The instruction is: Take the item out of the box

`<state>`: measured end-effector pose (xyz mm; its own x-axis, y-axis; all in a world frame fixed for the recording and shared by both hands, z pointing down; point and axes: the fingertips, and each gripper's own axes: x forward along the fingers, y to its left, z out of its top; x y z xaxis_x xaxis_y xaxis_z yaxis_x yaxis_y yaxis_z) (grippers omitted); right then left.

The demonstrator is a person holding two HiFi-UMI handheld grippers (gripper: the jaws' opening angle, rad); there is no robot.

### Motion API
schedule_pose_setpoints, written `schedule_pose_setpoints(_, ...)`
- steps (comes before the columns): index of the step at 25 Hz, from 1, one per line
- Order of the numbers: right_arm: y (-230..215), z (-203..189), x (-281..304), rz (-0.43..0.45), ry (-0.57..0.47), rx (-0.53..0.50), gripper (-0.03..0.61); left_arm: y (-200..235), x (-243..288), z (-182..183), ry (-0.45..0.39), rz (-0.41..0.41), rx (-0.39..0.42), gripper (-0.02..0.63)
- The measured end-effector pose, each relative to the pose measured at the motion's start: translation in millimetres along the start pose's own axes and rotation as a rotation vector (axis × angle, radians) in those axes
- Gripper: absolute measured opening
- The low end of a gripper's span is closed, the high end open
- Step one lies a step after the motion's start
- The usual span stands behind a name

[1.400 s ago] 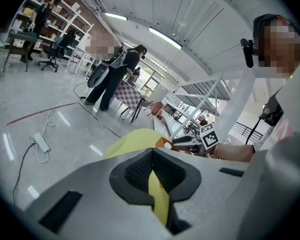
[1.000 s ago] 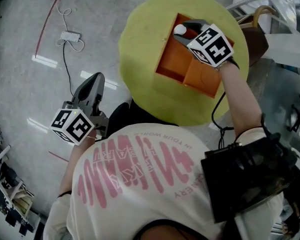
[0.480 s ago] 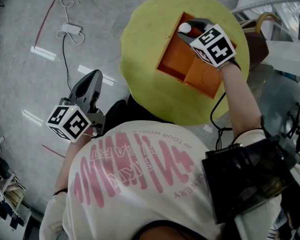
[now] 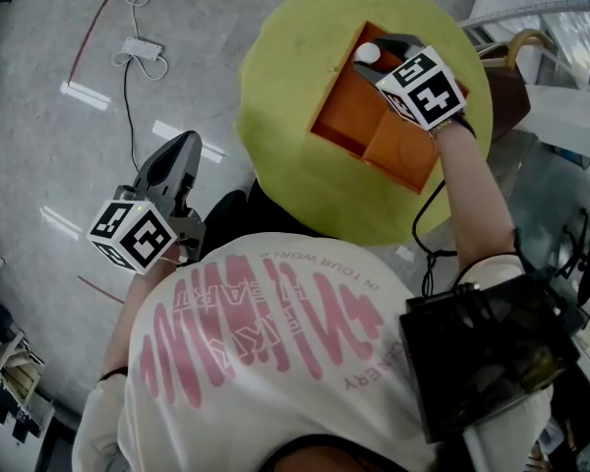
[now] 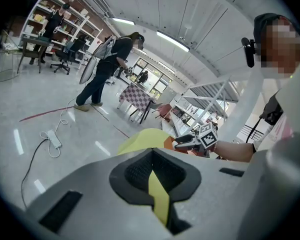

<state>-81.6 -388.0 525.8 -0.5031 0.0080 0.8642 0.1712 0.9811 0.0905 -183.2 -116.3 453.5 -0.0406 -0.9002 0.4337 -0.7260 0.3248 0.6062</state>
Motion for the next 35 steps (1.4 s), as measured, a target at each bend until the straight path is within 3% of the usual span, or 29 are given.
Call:
schedule_pose_setpoints(5, 0.7, -1.5, 2.9, -0.001, 0.007, 0.005, 0.218, -2.2, -1.6, 0.4, 0.001, 0.002, -0.001, 0.008)
schedule_pose_setpoints(8, -2.1, -3.4, 1.9, -0.019, 0.004, 0.015, 0.172, -1.5, -1.9, 0.0, 0.003, 0.003, -0.003, 0.008)
schedule_pose_setpoints(24, -4.2, -5.7, 1.7, -0.003, -0.011, 0.078, 0.161, -1.0, -1.3, -2.4, -0.001, 0.013, -0.013, 0.008)
schedule_pose_setpoints(35, -1.4, -4.8, 3.2, 0.004, 0.005, 0.056, 0.160, 1.8, 2.1, -2.9, 0.009, 0.005, -0.024, 0.008)
